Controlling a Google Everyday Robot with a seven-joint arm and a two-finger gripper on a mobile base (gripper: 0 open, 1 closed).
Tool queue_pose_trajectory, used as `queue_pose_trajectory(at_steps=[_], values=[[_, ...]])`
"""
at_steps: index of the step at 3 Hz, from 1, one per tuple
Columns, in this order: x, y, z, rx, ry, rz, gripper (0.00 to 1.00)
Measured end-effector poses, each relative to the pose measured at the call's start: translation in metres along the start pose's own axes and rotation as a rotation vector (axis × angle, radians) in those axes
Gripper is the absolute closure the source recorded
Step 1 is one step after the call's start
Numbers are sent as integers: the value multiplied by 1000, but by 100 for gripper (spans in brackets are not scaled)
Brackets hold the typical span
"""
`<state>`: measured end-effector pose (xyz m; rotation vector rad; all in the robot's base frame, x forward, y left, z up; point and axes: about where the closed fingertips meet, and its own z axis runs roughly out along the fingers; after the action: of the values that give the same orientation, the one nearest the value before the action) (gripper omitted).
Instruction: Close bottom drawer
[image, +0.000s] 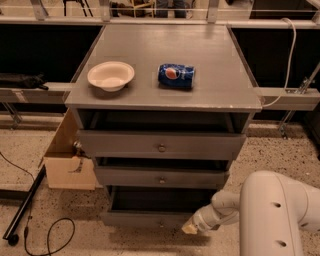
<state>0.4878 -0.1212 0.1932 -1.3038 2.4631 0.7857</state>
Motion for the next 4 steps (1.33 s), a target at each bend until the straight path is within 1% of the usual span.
queue_pose_trajectory(at_steps=[1,2,3,4], values=[[2,2,-1,-8,0,4,18],[-1,-4,9,-6,21,5,0],[-1,-4,9,-7,22,4,0],[-1,-4,9,-7,22,4,27]])
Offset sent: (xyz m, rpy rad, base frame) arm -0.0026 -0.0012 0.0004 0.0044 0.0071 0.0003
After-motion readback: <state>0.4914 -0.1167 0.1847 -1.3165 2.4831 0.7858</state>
